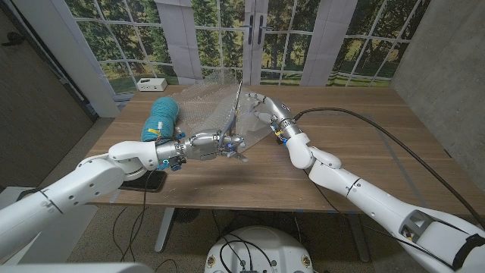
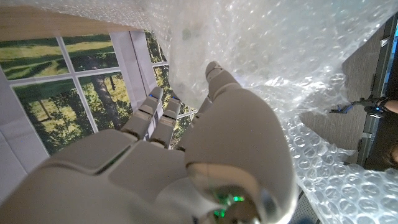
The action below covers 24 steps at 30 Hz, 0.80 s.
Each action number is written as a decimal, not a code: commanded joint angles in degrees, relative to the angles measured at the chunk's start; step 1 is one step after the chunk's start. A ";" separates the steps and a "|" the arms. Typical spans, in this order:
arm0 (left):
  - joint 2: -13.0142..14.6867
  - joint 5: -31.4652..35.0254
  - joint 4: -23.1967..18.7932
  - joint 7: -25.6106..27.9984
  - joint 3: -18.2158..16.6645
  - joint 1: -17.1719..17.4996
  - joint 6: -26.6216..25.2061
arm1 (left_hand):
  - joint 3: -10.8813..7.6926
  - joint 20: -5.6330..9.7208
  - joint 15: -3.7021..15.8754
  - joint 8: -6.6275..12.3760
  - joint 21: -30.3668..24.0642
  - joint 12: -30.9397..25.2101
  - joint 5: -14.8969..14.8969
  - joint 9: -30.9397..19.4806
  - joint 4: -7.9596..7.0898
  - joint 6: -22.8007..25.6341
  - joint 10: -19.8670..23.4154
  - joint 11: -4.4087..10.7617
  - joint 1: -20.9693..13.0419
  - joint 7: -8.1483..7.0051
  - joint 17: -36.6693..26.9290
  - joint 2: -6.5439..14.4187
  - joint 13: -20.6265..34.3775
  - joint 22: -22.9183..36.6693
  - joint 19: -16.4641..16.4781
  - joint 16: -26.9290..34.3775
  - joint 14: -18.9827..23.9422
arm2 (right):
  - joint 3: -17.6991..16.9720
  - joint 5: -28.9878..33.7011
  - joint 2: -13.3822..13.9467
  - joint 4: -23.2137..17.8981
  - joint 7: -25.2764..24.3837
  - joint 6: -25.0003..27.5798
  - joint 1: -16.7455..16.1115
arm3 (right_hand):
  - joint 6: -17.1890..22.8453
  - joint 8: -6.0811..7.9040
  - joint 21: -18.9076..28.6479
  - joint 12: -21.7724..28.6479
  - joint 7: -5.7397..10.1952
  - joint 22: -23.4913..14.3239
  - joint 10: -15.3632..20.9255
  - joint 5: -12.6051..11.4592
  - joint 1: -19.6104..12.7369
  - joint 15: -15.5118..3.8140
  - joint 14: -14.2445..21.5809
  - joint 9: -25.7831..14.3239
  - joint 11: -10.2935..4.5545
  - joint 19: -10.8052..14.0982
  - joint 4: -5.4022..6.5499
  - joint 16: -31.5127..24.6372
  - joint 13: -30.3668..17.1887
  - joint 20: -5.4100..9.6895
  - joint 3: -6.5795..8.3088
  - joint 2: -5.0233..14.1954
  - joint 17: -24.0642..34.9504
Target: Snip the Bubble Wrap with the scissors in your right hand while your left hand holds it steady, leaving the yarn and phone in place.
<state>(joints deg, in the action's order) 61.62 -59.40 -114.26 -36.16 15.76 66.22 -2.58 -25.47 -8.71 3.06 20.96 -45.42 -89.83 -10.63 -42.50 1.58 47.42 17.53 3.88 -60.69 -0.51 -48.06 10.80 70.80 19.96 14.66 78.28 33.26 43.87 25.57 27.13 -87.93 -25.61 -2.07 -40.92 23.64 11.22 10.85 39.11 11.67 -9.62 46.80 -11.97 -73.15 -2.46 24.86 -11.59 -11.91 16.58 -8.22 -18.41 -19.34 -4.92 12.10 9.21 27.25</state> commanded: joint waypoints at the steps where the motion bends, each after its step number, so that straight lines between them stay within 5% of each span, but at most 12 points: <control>1: 1.06 -1.68 -0.95 3.59 -3.57 6.57 2.21 | 0.14 -0.32 6.88 -0.21 -0.55 0.07 0.09 0.14 0.33 0.62 5.84 6.08 0.04 -0.45 0.62 0.00 0.04 0.04 -0.39 0.23 -0.09 | 0.22 -0.39 0.53 -2.86 -0.15 -0.61 -1.41 | 0.34 0.22 0.01 0.53 0.10 -0.15 0.04 0.10 -0.40 -10.99 0.64 -0.18 -0.14 0.32 -0.03 0.14 -0.03 -0.37 -0.15 -0.01 0.34; 9: 0.68 -2.29 -1.87 7.68 -6.70 10.54 3.20 | 0.86 -0.28 7.05 -0.70 -1.00 0.11 0.51 0.76 0.73 0.88 5.79 6.46 0.67 -0.50 1.50 -0.67 -0.01 -0.27 -0.44 0.60 -0.15 | -0.36 -0.57 0.70 -4.92 -0.64 -2.38 -2.40 | 0.37 0.24 0.01 0.62 0.10 -0.15 0.03 0.09 -0.37 -11.01 0.64 -0.18 -0.09 0.29 0.01 0.20 -0.03 -0.35 -0.16 0.02 0.44; 13: 0.23 -1.94 -1.78 7.46 -6.95 10.95 3.46 | 5.17 0.00 7.10 -2.25 -1.22 2.10 0.92 1.84 -0.12 -0.47 5.34 6.76 5.55 -0.71 3.22 -4.16 -2.26 -1.01 -0.72 0.90 -0.85 | -0.76 -0.46 1.02 -6.08 -0.39 -2.63 -2.87 | 0.39 0.26 0.03 0.70 0.10 -0.15 0.09 0.08 -0.37 -11.00 0.63 -0.18 -0.11 0.32 -0.01 0.23 -0.07 -0.42 -0.17 0.00 0.47; 17: -0.38 -1.50 -1.68 6.67 -6.84 10.97 3.95 | 6.62 -0.18 7.24 -3.20 -1.11 4.20 0.57 2.74 0.44 -0.45 5.14 6.62 6.90 -0.68 4.09 -5.01 -4.63 -1.70 -1.21 1.18 -1.35 | -1.04 -0.29 1.04 -6.56 -0.10 -2.38 -3.15 | 0.39 0.26 0.03 0.70 0.10 -0.15 0.04 0.07 -0.36 -11.00 0.65 -0.18 -0.10 0.31 0.00 0.25 -0.03 -0.47 -0.18 -0.01 0.52; 19: -0.50 -1.10 -1.55 5.98 -6.63 10.71 4.12 | 8.90 0.10 7.47 -4.37 -1.01 5.40 0.68 3.42 -0.02 -1.51 5.18 6.85 9.85 -0.75 4.81 -7.58 -6.02 -2.27 -1.30 0.87 -1.38 | -1.13 -0.35 0.91 -6.31 -0.03 -2.38 -3.14 | 0.40 0.26 0.04 0.68 0.10 -0.15 -0.01 0.06 -0.35 -11.00 0.66 -0.18 -0.10 0.34 0.00 0.26 0.01 -0.53 -0.19 -0.01 0.54; 24: -0.57 -0.47 -1.04 4.03 -5.74 9.69 3.98 | 12.42 -0.36 6.94 -9.67 -0.19 7.99 0.15 6.03 -1.19 -8.77 3.02 6.00 15.59 0.10 5.40 -11.46 -8.29 -3.80 -2.49 -1.11 -2.91 | -1.28 -0.39 0.67 -5.84 -0.12 -2.65 -3.10 | 0.42 0.27 0.02 0.72 0.10 -0.15 -0.02 0.04 -0.36 -10.98 0.58 -0.18 -0.14 0.28 -0.04 0.36 0.04 -0.63 -0.22 -0.08 0.59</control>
<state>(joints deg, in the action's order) 61.60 -60.93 -115.77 -30.14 9.68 75.99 0.97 -14.58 -8.79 2.86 13.43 -46.05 -82.63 -9.90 -37.60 0.96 44.18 19.69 8.32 -48.05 -3.01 -42.85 1.34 63.15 16.72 12.75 78.04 31.02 43.09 25.17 27.94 -93.35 -25.93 -4.22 -43.58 23.64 11.22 10.85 39.42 11.67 -9.62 46.78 -11.97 -73.15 -2.46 24.86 -11.59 -11.89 16.90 -8.22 -18.41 -19.12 -5.24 12.11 9.21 27.59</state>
